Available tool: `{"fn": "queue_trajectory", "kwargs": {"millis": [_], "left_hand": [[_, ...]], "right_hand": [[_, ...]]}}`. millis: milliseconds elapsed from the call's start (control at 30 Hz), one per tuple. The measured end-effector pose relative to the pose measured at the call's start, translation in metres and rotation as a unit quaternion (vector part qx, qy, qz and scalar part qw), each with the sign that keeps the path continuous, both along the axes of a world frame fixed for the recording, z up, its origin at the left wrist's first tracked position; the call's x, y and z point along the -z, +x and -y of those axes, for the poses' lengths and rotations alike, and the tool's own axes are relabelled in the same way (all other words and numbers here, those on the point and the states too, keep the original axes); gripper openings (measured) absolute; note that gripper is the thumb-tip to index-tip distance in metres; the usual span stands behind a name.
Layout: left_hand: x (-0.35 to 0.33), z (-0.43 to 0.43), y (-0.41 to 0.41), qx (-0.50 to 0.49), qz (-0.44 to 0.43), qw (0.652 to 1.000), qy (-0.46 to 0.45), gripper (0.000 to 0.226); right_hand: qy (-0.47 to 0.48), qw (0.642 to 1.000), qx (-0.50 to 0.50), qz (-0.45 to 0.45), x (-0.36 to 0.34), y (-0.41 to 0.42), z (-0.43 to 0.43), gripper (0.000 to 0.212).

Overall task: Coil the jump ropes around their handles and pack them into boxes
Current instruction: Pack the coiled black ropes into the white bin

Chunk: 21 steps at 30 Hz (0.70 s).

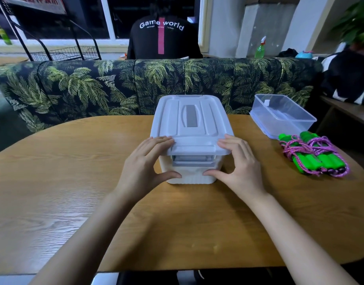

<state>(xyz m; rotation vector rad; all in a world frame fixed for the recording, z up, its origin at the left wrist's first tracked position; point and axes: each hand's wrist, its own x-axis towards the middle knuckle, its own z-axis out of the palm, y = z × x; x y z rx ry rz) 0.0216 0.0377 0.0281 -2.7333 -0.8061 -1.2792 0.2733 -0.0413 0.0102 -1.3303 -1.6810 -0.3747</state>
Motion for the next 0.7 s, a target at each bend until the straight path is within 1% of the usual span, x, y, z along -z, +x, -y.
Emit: {"fn": "queue_trajectory", "kwargs": {"millis": [67,300,367,467,567,600,633,700], "left_hand": [[-0.002,0.002,0.004,-0.019,0.017,1.000,0.000,0.071],[0.000,0.002,0.017,-0.047,0.104,0.993,0.003,0.044],[-0.001,0.001,0.020,-0.060,0.119,0.991,-0.008,0.038],[-0.002,0.001,0.024,-0.072,0.134,0.988,-0.038,0.035],[-0.004,0.007,0.031,-0.090,0.143,0.985,-0.037,0.035],[-0.006,0.011,0.034,-0.097,0.136,0.986,-0.026,0.034],[-0.009,0.015,0.036,-0.095,0.117,0.989,-0.009,0.034],[-0.017,0.022,0.043,-0.046,0.060,0.997,0.012,0.035]], "right_hand": [[0.005,1.000,0.021,-0.007,-0.004,-0.002,-0.001,0.069],[0.045,0.997,0.053,-0.033,-0.008,-0.009,-0.007,0.060],[0.044,0.996,0.064,-0.048,-0.009,-0.012,-0.009,0.057],[0.038,0.995,0.074,-0.063,-0.011,-0.015,-0.011,0.057],[-0.001,0.995,0.038,-0.087,-0.015,-0.009,-0.013,0.057],[-0.028,0.993,0.019,-0.112,-0.017,-0.002,-0.014,0.052],[-0.058,0.988,0.002,-0.142,-0.021,0.006,-0.018,0.042],[-0.123,0.976,0.005,-0.179,-0.029,0.030,-0.029,0.023]]}}
